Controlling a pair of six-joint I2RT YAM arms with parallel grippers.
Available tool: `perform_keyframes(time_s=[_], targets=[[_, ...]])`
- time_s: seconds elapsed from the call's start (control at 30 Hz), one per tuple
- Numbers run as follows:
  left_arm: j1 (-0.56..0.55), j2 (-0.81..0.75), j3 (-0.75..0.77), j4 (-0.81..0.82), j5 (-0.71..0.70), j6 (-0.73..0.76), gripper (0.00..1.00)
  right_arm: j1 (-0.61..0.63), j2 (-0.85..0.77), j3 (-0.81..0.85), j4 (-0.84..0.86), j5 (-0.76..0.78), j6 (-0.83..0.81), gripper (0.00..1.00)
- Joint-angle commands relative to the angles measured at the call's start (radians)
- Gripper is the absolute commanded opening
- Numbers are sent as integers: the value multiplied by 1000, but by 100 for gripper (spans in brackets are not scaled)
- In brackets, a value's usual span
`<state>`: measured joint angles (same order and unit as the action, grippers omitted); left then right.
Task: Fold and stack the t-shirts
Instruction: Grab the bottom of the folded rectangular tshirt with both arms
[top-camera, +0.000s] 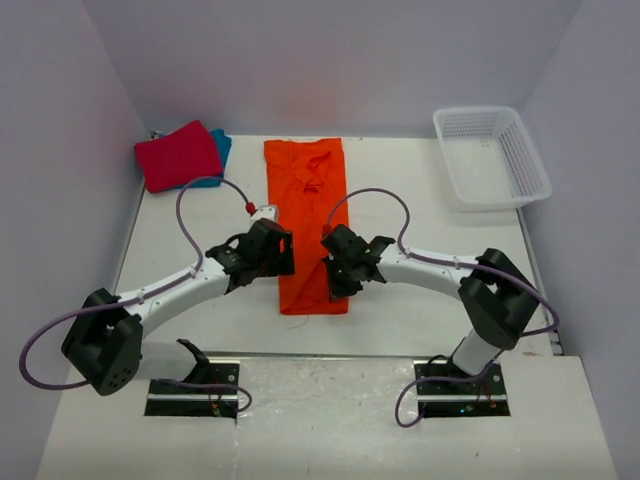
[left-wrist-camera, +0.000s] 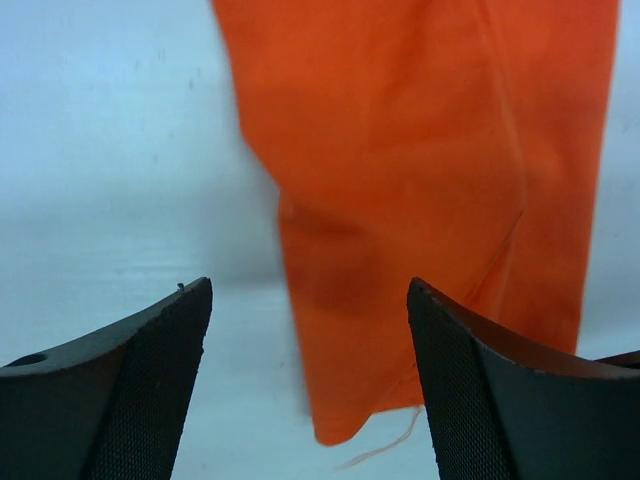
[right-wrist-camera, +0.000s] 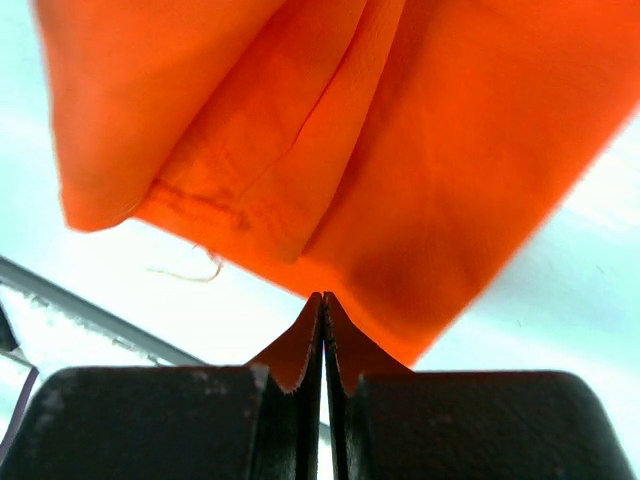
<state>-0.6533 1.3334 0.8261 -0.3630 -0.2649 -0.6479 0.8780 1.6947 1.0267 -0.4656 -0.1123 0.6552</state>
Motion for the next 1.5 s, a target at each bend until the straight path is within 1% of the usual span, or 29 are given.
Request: perform_keyframes(time_s=[0.0, 0.1, 0.13, 0.17, 0.27, 0.37, 0.53, 0.63, 0.77, 0.8, 0.9, 0.97, 1.13, 1.33, 1.47], targets=[[-57, -112, -74, -7, -89, -88, 79, 7, -127, 38, -74, 66, -8, 0], [-86, -138, -120, -30, -99, -128, 76, 7, -164, 38, -108, 85, -8, 0], [-92, -140, -128, -43, -100, -151, 74, 7, -164, 36, -110, 94, -8, 0], [-109, -145, -136, -47, -99, -159, 69, 7, -156, 30, -110, 102, -9, 0], [-144, -164, -159, -65, -109, -196, 66, 6, -122, 21, -108, 111, -3, 0], [-178, -195, -168, -91, -123, -228, 64, 6, -86, 1, -55, 111, 7, 0], [-244, -246, -166, -149, -160, -289, 57, 6, 12, 3, -13, 99, 18, 0], [-276, -272, -166, -192, -177, -323, 54, 3, 60, 1, 10, 82, 24, 0], [-311, -287, -166, -214, -169, -346, 51, 3, 91, -16, 50, 54, 32, 0], [-319, -286, -168, -220, -169, -357, 49, 3, 92, -19, 56, 43, 35, 0], [-344, -244, -166, -229, -169, -375, 45, 3, 88, -22, 56, 45, 35, 0], [-359, -202, -162, -235, -175, -389, 44, 1, 80, -22, 56, 42, 34, 0], [-379, -123, -142, -244, -194, -414, 44, -4, 68, -40, 62, 37, 35, 0], [-379, -45, -101, -286, -272, -421, 44, -5, 59, -57, 70, 30, 31, 0], [-379, -25, -90, -277, -283, -414, 43, -5, 57, -65, 79, 22, 31, 0]])
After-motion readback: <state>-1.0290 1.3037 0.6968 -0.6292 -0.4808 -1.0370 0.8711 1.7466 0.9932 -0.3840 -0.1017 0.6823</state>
